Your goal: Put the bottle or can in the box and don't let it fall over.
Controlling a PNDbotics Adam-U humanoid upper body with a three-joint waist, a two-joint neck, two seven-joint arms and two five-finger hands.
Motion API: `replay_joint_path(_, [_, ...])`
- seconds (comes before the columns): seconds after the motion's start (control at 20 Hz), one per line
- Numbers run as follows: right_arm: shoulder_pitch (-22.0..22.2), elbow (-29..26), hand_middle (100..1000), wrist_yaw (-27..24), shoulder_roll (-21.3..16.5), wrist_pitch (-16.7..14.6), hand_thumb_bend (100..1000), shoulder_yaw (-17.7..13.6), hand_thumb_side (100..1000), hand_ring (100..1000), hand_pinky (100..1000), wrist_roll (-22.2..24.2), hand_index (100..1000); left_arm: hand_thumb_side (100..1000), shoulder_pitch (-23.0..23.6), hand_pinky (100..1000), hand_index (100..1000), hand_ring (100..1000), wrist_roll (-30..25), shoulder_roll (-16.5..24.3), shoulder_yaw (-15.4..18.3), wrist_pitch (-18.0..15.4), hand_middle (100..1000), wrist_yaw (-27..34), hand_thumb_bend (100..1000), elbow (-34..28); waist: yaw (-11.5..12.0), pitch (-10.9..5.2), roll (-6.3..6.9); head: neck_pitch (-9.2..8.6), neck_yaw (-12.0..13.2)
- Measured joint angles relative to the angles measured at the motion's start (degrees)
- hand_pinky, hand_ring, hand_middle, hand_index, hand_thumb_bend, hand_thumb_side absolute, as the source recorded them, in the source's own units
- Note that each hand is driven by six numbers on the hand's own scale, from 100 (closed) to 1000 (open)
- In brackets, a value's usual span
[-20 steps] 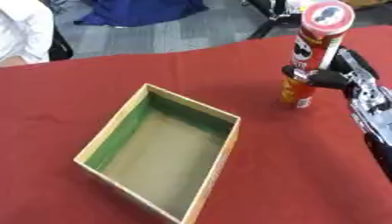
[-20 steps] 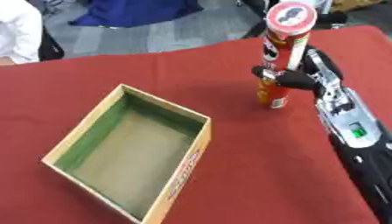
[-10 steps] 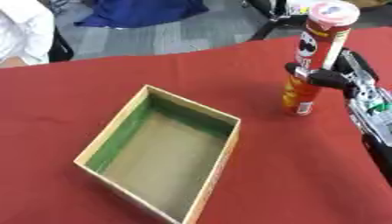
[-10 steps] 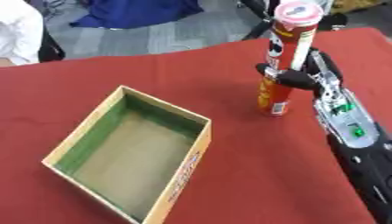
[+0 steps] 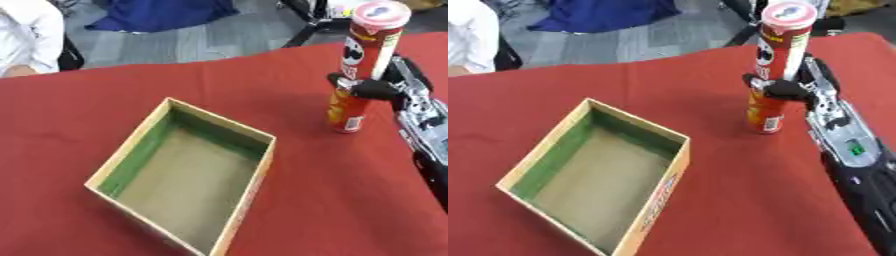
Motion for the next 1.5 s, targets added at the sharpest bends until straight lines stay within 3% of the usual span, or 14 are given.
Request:
replay_joint_path(0.45, [0.0,-5.0,484,-1.1,-0.5,1.4,487,0.4,138,775,881,0.4,577,834,0.0,794,832,806,0.0,0.0,0.0,0.0,770,0.0,485,0.0,-0.3,-0.12,-0.42,0.24,0.1])
replay_joint_path(1.05, [-1.6,-18.8,479,-6.3,-1.2,6.9,488,2.9,149,762,875,-0.7,571,835,0.0,793,832,807,-0.1,0.1,0.0,0.1,770,0.0,483,0.0,-0.8,-1.14,-1.1,2.08,0.6])
replay_joint_path(1.35, [-4.9,-24.9,477,-8.9,1.5,8.8,497,6.3,157,751,866,0.2,569,835,0.4,793,832,807,-0.3,0.6,-0.4,0.2,770,-0.1,483,0.0,-1.4,-3.22,-1.85,4.82,0.9])
replay_joint_path(1.5, [-5.9,-28.3,478,-9.9,3.2,11.1,500,8.1,156,749,866,0.7,570,834,0.5,793,831,807,-0.3,0.7,-0.4,0.2,770,-0.3,483,0.0,-1.4,-3.3,-2.09,5.58,1.2])
